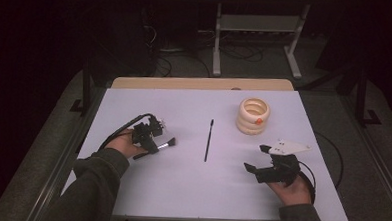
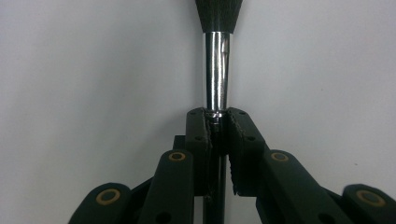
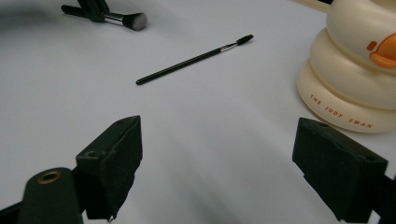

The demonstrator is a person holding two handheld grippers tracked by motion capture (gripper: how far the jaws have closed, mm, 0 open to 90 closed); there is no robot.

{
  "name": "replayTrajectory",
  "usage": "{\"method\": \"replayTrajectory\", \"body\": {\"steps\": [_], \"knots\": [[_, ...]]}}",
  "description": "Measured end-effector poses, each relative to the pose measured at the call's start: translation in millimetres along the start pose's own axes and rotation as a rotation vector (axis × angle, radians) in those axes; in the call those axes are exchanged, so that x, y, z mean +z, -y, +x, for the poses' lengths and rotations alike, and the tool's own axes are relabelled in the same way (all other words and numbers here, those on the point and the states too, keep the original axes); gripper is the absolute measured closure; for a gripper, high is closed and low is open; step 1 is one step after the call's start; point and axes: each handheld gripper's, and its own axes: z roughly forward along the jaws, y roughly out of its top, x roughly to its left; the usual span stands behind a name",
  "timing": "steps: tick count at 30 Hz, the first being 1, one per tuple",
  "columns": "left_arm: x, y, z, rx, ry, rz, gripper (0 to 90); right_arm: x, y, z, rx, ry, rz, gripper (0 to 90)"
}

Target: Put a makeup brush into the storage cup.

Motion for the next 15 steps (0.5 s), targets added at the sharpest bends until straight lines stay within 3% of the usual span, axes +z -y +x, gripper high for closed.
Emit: {"method": "replayTrajectory", "body": {"steps": [6,15], "knots": [[-5.7,2.1,0.8,-0.008,0.001,-0.022,79.5,0.1,0.1,0.6,0.002,-0.002,0.002,14.9],[-18.9,6.8,1.9,-0.031,0.017,-0.093,79.5,0.1,0.1,1.1,0.004,-0.002,0.001,14.9]]}}
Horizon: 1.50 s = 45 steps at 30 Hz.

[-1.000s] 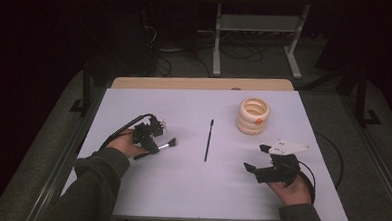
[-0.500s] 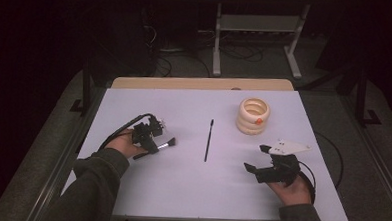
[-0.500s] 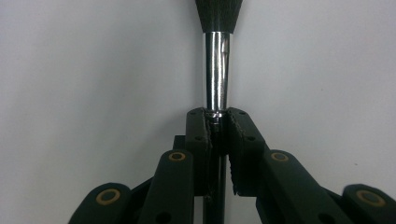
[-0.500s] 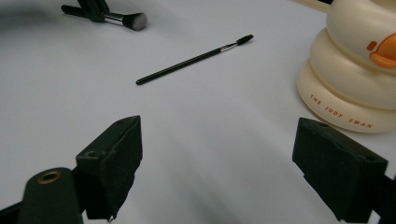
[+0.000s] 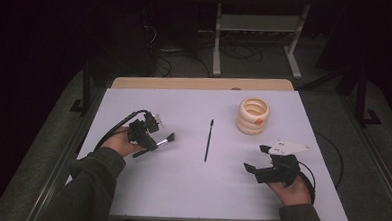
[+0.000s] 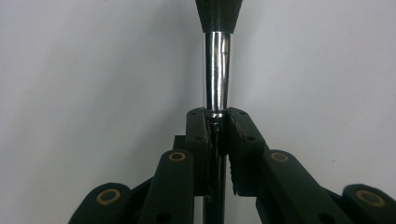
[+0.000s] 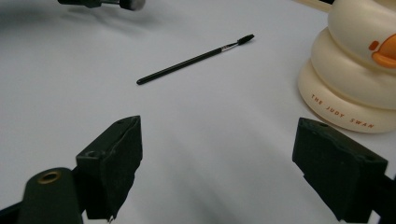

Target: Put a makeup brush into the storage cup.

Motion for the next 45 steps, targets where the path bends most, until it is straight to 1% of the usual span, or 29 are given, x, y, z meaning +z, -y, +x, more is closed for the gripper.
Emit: {"method": "replayTrajectory", "body": {"steps": [2,5,6,8,9,10,11,13,14,15,16,18,21,24,26,27,29,32,37,40,41,42,44,45], "knots": [[-3.5,1.0,0.2,-0.007,0.010,-0.025,79.5,0.4,0.0,-0.1,0.000,-0.002,0.001,14.9],[-8.5,1.7,-0.6,-0.007,0.016,-0.050,79.5,0.6,0.0,0.2,-0.007,-0.001,-0.001,14.9],[-9.8,2.0,-1.6,-0.016,0.021,-0.069,79.5,0.6,-0.1,0.3,-0.008,-0.002,-0.002,14.9],[-14.2,2.6,-2.4,-0.019,0.026,-0.102,79.6,1.2,-0.3,0.6,-0.012,-0.004,-0.002,14.9],[-16.0,2.9,-2.6,-0.020,0.030,-0.109,79.5,1.2,-0.6,1.4,-0.004,-0.004,0.001,14.9],[-18.4,3.3,-3.3,-0.023,0.036,-0.130,79.5,1.4,-0.7,1.6,-0.004,-0.005,0.001,14.9],[-19.6,3.6,-4.5,-0.031,0.039,-0.143,79.6,1.8,-0.9,2.0,-0.004,-0.006,0.000,14.9],[-23.7,4.6,-5.6,-0.028,0.049,-0.165,79.5,1.9,-1.5,2.8,-0.007,-0.010,0.004,14.9],[-25.8,5.2,-5.5,-0.017,0.050,-0.171,79.6,2.1,-2.0,3.6,-0.006,-0.013,0.007,14.9],[-26.8,5.8,-6.1,-0.020,0.058,-0.177,79.5,2.5,-2.4,3.8,-0.014,-0.014,0.003,14.9],[-28.3,6.6,-6.6,-0.020,0.061,-0.184,79.6,2.4,-2.8,4.4,-0.012,-0.014,0.004,14.9],[-30.9,8.0,-8.0,-0.011,0.063,-0.200,79.6,1.8,-4.1,6.2,-0.015,-0.018,0.000,15.1],[-35.0,10.1,-10.8,-0.031,0.081,-0.248,79.6,1.6,-6.8,8.4,-0.019,-0.026,-0.006,15.1],[-40.0,11.7,-14.0,-0.039,0.096,-0.287,79.5,1.6,-10.2,11.1,-0.018,-0.038,-0.011,15.1],[-42.8,12.0,-15.6,-0.035,0.101,-0.306,79.5,2.1,-13.2,13.4,-0.018,-0.051,-0.017,16.2],[-43.8,12.3,-17.0,-0.042,0.106,-0.320,79.5,2.6,-14.6,14.4,-0.029,-0.056,-0.019,16.8],[-45.3,12.7,-19.2,-0.039,0.119,-0.344,79.5,3.5,-17.3,17.2,-0.040,-0.061,-0.015,17.1],[-46.7,13.4,-23.6,-0.030,0.125,-0.364,79.5,4.3,-20.2,20.3,-0.053,-0.075,-0.014,17.8],[-48.8,16.0,-30.0,-0.035,0.153,-0.431,79.5,4.5,-24.8,22.4,-0.058,-0.087,-0.013,18.6],[-49.8,18.5,-32.0,-0.038,0.169,-0.458,79.5,5.1,-27.4,23.0,-0.060,-0.096,-0.023,19.0],[-49.9,19.9,-32.3,-0.037,0.174,-0.477,79.5,5.1,-28.5,23.8,-0.055,-0.100,-0.019,19.2],[-49.8,21.2,-33.1,-0.046,0.182,-0.488,79.5,6.0,-29.8,24.3,-0.062,-0.105,-0.017,19.2],[-50.3,22.9,-35.3,-0.049,0.177,-0.509,79.5,7.0,-32.2,25.6,-0.068,-0.116,-0.015,19.5],[-51.1,24.1,-35.8,-0.038,0.174,-0.523,79.5,7.5,-33.6,26.5,-0.069,-0.122,-0.016,19.7]]}}
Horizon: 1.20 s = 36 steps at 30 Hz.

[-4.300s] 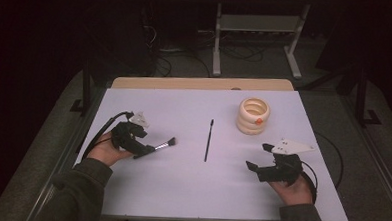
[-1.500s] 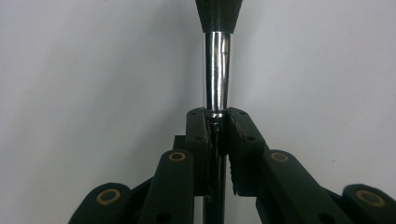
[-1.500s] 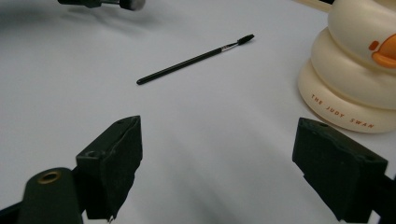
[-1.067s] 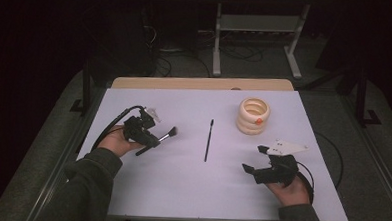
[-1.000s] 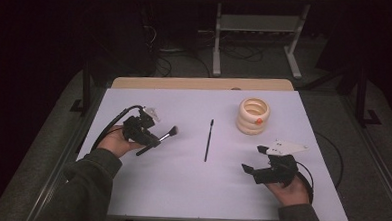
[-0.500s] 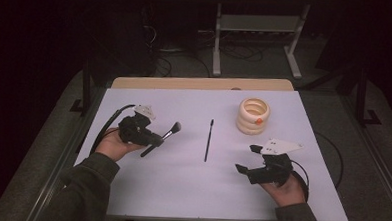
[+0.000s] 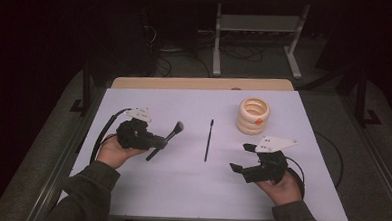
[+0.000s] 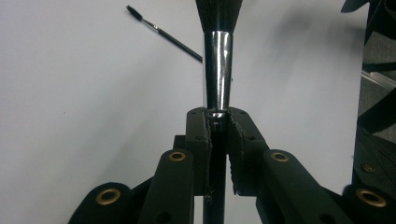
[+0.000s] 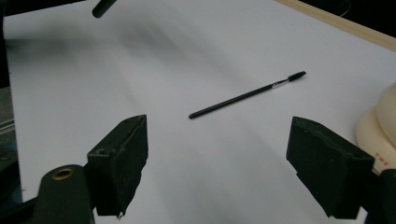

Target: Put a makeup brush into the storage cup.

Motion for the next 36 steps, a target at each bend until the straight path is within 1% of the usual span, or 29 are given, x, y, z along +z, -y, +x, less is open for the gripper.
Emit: {"method": "replayTrajectory", "body": {"steps": [1,2,3,4,6,7,10,12,13,16,19,24,25,28,30,31,33,34,35,36], "knots": [[0.0,0.8,-1.0,-0.007,0.010,-0.016,79.5,0.4,-1.8,0.9,0.003,-0.008,0.000,20.0],[-0.1,1.8,-2.0,-0.004,0.018,-0.031,79.5,0.7,-3.2,1.3,0.000,-0.014,0.001,20.4],[-0.1,2.8,-3.5,-0.002,0.013,-0.034,79.5,1.0,-5.8,2.4,-0.002,-0.024,0.000,20.9],[-0.2,3.7,-4.7,-0.004,0.016,-0.037,79.5,1.3,-7.8,3.2,-0.004,-0.029,-0.005,21.1],[0.5,6.5,-7.2,-0.010,0.025,-0.062,79.5,2.1,-12.5,4.7,-0.009,-0.042,-0.007,21.2],[0.8,8.2,-8.6,-0.013,0.025,-0.064,79.5,2.6,-14.3,5.2,-0.011,-0.045,-0.007,21.4],[1.6,12.8,-10.4,-0.018,0.030,-0.087,79.5,5.6,-21.8,7.6,-0.022,-0.064,0.003,21.6],[1.8,15.6,-11.4,-0.028,0.038,-0.113,79.5,7.7,-26.1,9.2,-0.024,-0.078,0.011,21.9],[1.8,16.4,-11.6,-0.026,0.039,-0.117,79.5,8.9,-28.3,10.5,-0.024,-0.084,0.015,22.0],[2.5,20.2,-13.9,-0.042,0.052,-0.155,79.5,12.5,-35.4,13.7,-0.039,-0.105,0.025,23.9],[2.7,23.0,-16.8,-0.039,0.055,-0.182,79.5,17.7,-42.6,16.4,-0.044,-0.126,0.033,24.4],[7.1,27.2,-21.4,-0.042,0.061,-0.200,79.5,27.3,-55.9,22.1,-0.055,-0.157,0.044,25.0],[7.7,27.2,-22.3,-0.036,0.057,-0.196,79.5,28.8,-58.4,23.0,-0.056,-0.166,0.045,25.5],[9.9,25.8,-25.7,-0.027,0.064,-0.211,79.5,33.6,-65.1,26.2,-0.063,-0.183,0.046,26.1],[11.0,24.4,-28.2,-0.027,0.072,-0.221,79.5,36.3,-68.5,27.3,-0.061,-0.198,0.045,26.8],[11.9,24.0,-29.1,-0.020,0.072,-0.225,79.5,38.6,-70.6,27.3,-0.061,-0.210,0.040,27.1],[14.8,23.4,-32.0,-0.021,0.079,-0.232,79.5,42.0,-73.5,27.0,-0.055,-0.233,0.036,27.9],[16.4,23.3,-33.2,-0.023,0.085,-0.230,79.5,44.2,-74.5,26.8,-0.050,-0.244,0.033,28.2],[18.2,23.1,-34.0,-0.012,0.088,-0.228,79.5,46.5,-75.2,26.8,-0.045,-0.248,0.030,28.5],[20.6,22.6,-35.6,-0.015,0.092,-0.231,79.5,48.8,-75.9,26.5,-0.045,-0.255,0.034,28.9]]}}
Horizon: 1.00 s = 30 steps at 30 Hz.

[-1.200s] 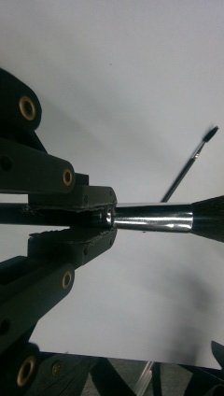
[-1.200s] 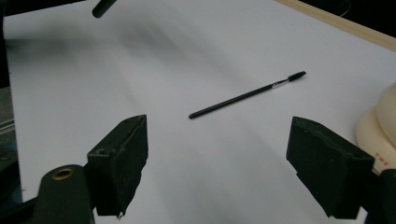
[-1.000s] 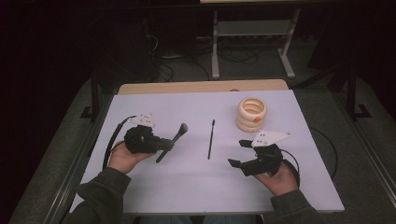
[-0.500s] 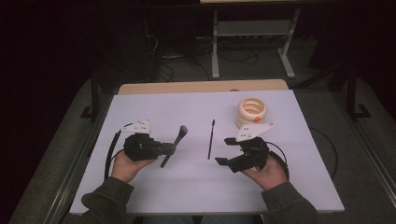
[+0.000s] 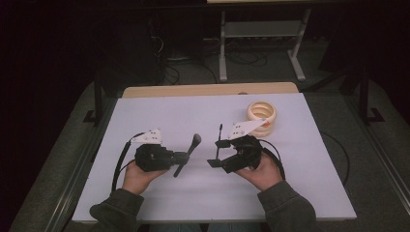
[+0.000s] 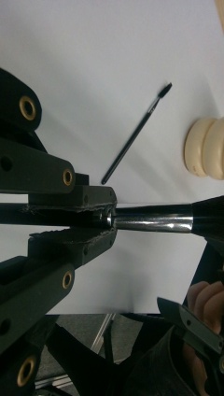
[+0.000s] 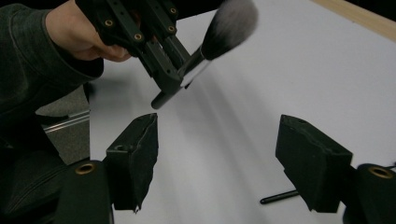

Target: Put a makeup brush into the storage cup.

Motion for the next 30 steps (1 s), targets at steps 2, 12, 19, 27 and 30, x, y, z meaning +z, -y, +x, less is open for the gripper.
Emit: {"method": "replayTrajectory", "body": {"steps": [2,12,19,27,30], "knots": [[4.9,0.0,-2.3,0.006,0.008,0.001,79.4,3.9,-0.8,-0.7,0.012,-0.014,0.011,30.0],[22.6,0.9,-9.0,0.023,0.037,0.018,79.5,10.1,0.6,-3.9,0.053,-0.064,0.015,42.1],[29.8,-2.6,-13.0,0.040,0.048,0.019,79.5,13.1,1.9,-3.5,0.066,-0.092,0.013,49.6],[35.8,-3.5,-17.3,0.046,0.055,0.030,79.5,14.7,3.6,-5.1,0.096,-0.114,0.007,58.9],[36.8,-4.4,-17.3,0.056,0.061,0.037,79.5,15.2,4.5,-4.8,0.102,-0.115,0.012,63.5]]}}
